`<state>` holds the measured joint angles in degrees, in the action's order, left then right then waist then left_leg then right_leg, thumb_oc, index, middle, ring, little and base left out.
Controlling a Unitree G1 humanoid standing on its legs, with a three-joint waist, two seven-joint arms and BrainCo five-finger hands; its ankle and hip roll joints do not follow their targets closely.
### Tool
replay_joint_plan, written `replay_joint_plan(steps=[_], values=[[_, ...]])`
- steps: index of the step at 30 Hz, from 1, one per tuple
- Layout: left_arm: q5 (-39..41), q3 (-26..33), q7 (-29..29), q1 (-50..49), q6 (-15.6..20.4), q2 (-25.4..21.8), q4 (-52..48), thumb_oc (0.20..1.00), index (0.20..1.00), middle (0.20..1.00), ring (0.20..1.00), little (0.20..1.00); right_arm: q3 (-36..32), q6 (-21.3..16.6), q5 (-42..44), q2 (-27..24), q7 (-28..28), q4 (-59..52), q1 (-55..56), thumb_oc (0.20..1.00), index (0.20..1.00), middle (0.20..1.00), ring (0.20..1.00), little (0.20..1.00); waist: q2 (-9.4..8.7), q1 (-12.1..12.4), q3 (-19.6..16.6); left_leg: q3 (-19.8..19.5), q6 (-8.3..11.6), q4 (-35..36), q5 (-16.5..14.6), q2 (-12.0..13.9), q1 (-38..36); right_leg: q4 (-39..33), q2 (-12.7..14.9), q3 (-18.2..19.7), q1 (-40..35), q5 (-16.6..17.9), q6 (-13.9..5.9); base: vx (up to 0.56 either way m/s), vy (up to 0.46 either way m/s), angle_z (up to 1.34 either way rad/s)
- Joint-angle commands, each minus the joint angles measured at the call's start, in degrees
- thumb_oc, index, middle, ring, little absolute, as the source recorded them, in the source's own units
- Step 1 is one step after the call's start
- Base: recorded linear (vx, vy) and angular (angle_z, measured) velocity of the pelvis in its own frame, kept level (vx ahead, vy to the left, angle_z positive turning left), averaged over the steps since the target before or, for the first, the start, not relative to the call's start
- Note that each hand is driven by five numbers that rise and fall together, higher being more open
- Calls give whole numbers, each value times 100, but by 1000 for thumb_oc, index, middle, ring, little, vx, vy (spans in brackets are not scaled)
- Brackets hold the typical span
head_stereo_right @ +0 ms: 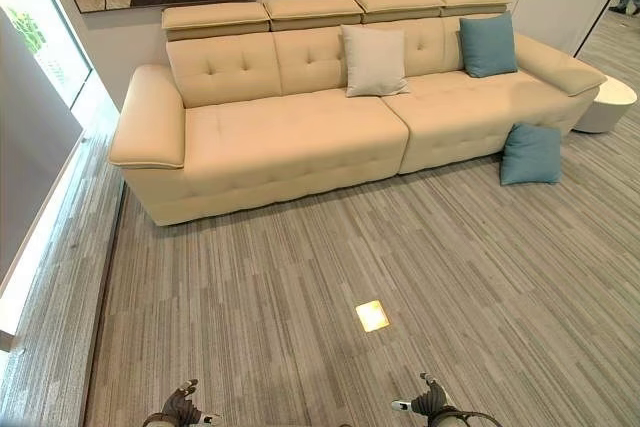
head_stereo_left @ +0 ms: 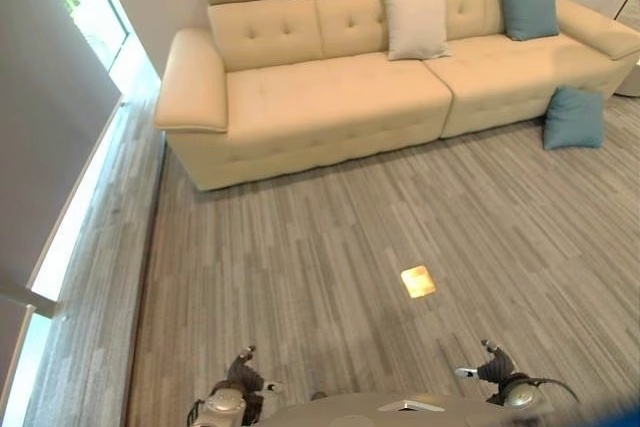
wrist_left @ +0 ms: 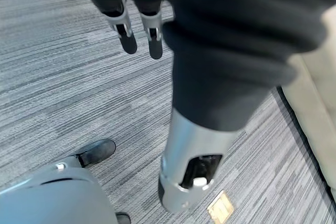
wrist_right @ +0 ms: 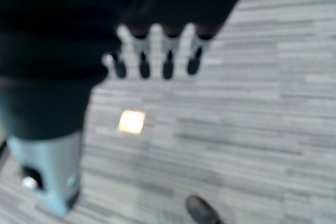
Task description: Pick up all the scattered cushions and arrange them neatly on the sofa.
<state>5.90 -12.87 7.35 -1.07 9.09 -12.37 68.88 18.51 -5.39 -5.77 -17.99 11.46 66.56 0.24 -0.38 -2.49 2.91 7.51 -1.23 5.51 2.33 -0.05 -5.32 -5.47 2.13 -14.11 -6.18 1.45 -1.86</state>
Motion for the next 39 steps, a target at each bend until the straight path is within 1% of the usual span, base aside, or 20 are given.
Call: replay_joint_plan(steps=[1,6,9,12,13,14,15,16,17,23,25,26,27,29,30,31,32,33,35,39], values=[[-196,-122,-41,483,52,-33,222,1000,1000,1000,1000,1000,153,-37,101,89,14,311,-364,1000,1000,1000,1000,1000,-113,-9,196,28,298,-51,-832,172,-272,47,175,269,-171,-593,-418,-5,-60,-7],[-200,-202,-34,539,40,-27,169,1000,1000,1000,1000,1000,120,-61,200,92,2,367,-338,1000,1000,1000,1000,1000,-139,-20,298,29,304,-120,-739,272,-297,47,75,429,-167,-654,-328,-42,-81,-12],[-164,-301,-34,660,43,-20,118,1000,1000,1000,1000,1000,74,-96,314,59,31,300,-347,1000,1000,1000,1000,1000,-244,-45,488,-25,339,-1008,-863,330,207,47,72,496,-142,-668,-209,-102,-77,-2],[-139,-318,-37,698,34,6,123,1000,1000,1000,1000,1000,60,-94,351,44,44,321,-372,1000,1000,1000,1000,1000,-274,-41,540,-102,362,-1360,-924,328,380,47,59,558,-149,-666,-167,-25,-20,1],[-120,-374,-3,732,42,55,130,1000,1000,1000,1000,1000,35,-87,405,28,67,380,-424,1000,1000,1000,1000,1000,-284,12,612,-377,388,-1633,-937,234,517,47,49,664,-153,-649,-149,-18,-1,-6],[-120,-373,-3,735,43,53,131,1000,1000,1000,1000,1000,34,-87,405,29,67,381,-426,1000,1000,1000,1000,1000,-290,5,596,-383,387,-1622,-918,226,537,47,55,658,-131,-642,-150,-25,23,-18],[-32,-427,26,784,53,79,101,1000,1000,1000,1000,1000,12,-78,439,-5,93,402,-453,1000,1000,1000,1000,1000,-304,47,614,-889,360,-1525,-997,19,633,47,53,762,-70,-609,-145,-12,19,-31],[-32,-428,26,784,53,79,102,1000,1000,1000,1000,1000,12,-77,439,-6,92,402,-453,1000,1000,1000,1000,1000,-304,44,616,-893,358,-1521,-997,17,628,47,55,758,-75,-612,-146,18,62,-52],[-17,-473,19,818,60,106,86,1000,1000,1000,1000,1000,-40,-61,459,-49,90,406,-445,1000,1000,1000,1000,1000,-287,24,601,-1133,317,-1284,-1043,-59,630,47,38,854,-32,-594,-178,39,83,-47],[-50,-407,15,742,47,93,149,1000,1000,1000,1000,1000,-171,19,492,-45,73,514,-420,1000,1000,1000,1000,1000,-253,-2,541,-1006,176,-898,-1059,-100,429,47,95,1174,119,-469,-332,32,136,-47],[-55,-362,32,729,53,60,161,1000,1000,1000,1000,1000,-138,50,491,-15,63,506,-463,1000,1000,1000,1000,1000,-241,24,588,-868,82,-756,-1047,-134,370,94,158,1415,349,-318,-430,-66,200,-103],[-137,-345,50,703,63,31,170,1000,1000,1000,1000,1000,-116,54,426,3,66,457,-520,1000,1000,1000,1000,1000,-225,26,627,-658,-7,-568,-1031,-142,326,119,205,1571,572,-177,-531,-79,190,-96],[-138,-345,50,704,63,31,170,1000,1000,1000,1000,1000,-117,55,426,2,66,456,-520,1000,1000,1000,1000,1000,-224,38,627,-646,-8,-560,-1030,-140,320,121,202,1583,576,-176,-531,-88,183,-77],[-182,-316,56,713,67,-24,161,1000,1000,1000,1000,1000,-78,48,411,34,64,448,-594,1000,1000,1000,1000,1000,-224,61,641,-408,-65,-443,-987,-146,307,156,229,1662,785,-54,-660,-70,105,-123],[-171,-296,56,733,69,-67,127,1000,1000,1000,1000,1000,-67,37,426,55,55,424,-648,1000,1000,1000,1000,1000,-230,57,679,-292,-76,-418,-963,-137,310,275,238,1628,933,-2,-708,-123,69,-132],[-140,-275,79,801,67,-167,69,1000,1000,1000,1000,1000,-58,42,426,79,66,407,-764,1000,1000,1000,1000,1000,-234,141,767,-65,-86,-465,-963,-63,352,550,290,1118,1188,-12,-737,-106,26,-91],[-140,-275,78,802,66,-167,69,1000,1000,1000,1000,1000,-59,43,426,79,65,407,-765,1000,1000,1000,1000,1000,-233,139,770,-67,-85,-471,-968,-62,353,559,289,1116,1190,-19,-737,-133,7,-102],[-124,-234,89,817,63,-211,69,1000,1000,1000,1000,1000,-63,32,433,88,71,407,-785,1000,1000,1000,1000,1000,-207,275,799,145,-47,-496,-997,20,343,712,458,295,1143,-159,-686,-85,22,-117],[-168,-195,60,823,41,-222,94,1000,1000,1000,1000,1000,-79,-4,412,78,89,410,-756,1000,1000,1000,1000,1000,-212,313,733,297,-24,-477,-968,50,356,882,551,-480,1020,-356,-536,-51,22,-109],[-242,-115,-39,733,6,-152,196,1000,1000,1000,1000,1000,-52,21,335,52,107,504,-736,1000,1000,1000,1000,1000,-248,401,626,626,8,-279,-951,50,94,619,481,-864,670,-421,-448,65,-25,-48]])
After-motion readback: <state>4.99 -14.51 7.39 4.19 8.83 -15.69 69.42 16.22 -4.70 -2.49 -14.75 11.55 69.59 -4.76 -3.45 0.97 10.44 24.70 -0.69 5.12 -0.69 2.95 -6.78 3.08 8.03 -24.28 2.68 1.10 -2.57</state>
